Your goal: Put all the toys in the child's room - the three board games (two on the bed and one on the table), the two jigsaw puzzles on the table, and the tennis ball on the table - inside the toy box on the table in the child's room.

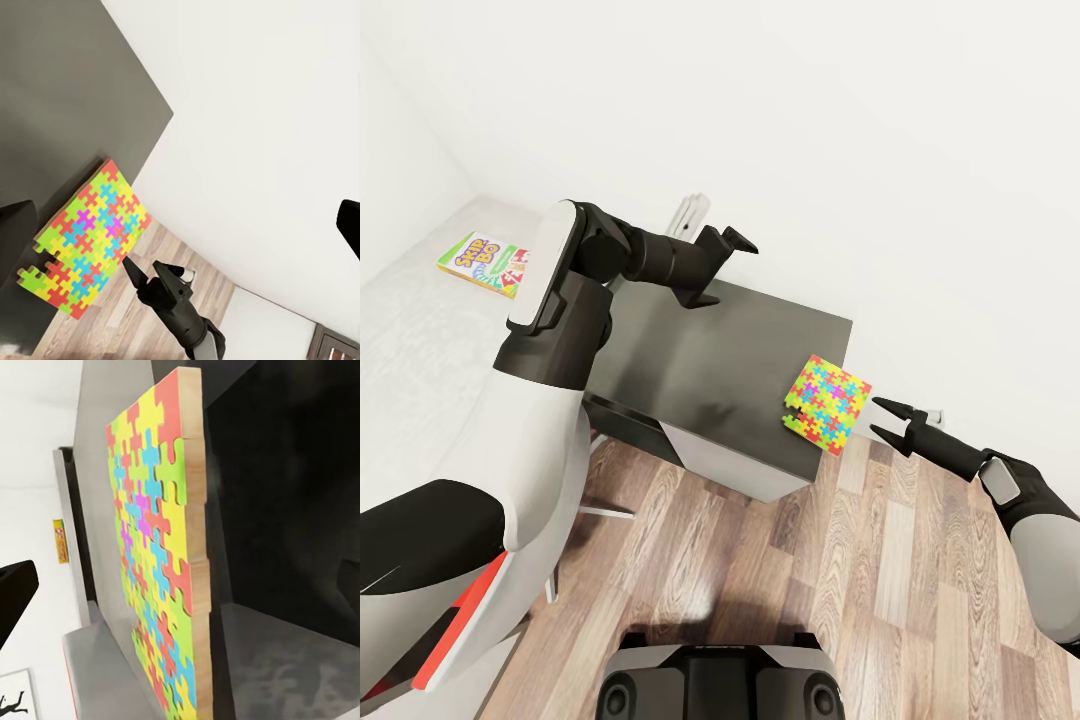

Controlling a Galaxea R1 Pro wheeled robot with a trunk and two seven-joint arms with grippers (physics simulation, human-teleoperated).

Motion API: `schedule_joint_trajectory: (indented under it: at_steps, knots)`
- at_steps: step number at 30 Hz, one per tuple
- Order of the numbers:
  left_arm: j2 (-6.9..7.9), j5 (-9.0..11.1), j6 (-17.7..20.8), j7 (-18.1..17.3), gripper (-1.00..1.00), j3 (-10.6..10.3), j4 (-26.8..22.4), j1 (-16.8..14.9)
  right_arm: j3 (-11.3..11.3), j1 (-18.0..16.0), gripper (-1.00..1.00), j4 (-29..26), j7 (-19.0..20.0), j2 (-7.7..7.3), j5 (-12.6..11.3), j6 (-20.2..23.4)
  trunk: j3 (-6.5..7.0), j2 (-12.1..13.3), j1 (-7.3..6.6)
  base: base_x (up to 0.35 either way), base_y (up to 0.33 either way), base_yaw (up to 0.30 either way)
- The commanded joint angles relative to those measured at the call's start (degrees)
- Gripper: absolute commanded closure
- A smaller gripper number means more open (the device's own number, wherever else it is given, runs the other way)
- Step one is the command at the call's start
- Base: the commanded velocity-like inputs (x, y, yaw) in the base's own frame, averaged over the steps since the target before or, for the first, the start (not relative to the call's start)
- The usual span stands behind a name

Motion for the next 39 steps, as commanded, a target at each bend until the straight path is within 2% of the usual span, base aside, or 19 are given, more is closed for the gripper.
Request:
schedule_joint_trajectory:
  at_steps: [1,8,24,39]
  knots:
    - [-0.02,0.3,0.2,0.5,-1.00,0.0,0.0,-0.1,-0.2,0.0,-1.00,0.0,0.1,0.00,0.0,0.3,-0.07,-0.1,0.03,0.000,0.000,0.032]
    - [-0.02,0.4,0.2,0.1,-1.00,0.0,0.0,0.0,-0.3,0.0,-1.00,0.0,0.0,0.00,-0.1,0.3,0.05,-0.1,0.03,0.000,0.000,0.116]
    - [-0.02,0.4,0.2,-0.2,-1.00,0.0,0.0,0.0,-3.5,0.1,-1.00,0.1,-0.1,0.00,-0.1,0.2,0.23,-0.1,0.03,0.000,0.000,0.074]
    - [-0.02,0.4,0.2,-0.2,-1.00,0.0,0.0,0.1,-4.0,0.3,-1.00,0.1,-0.1,0.00,-0.1,0.2,0.24,-0.1,0.03,0.000,0.000,0.008]
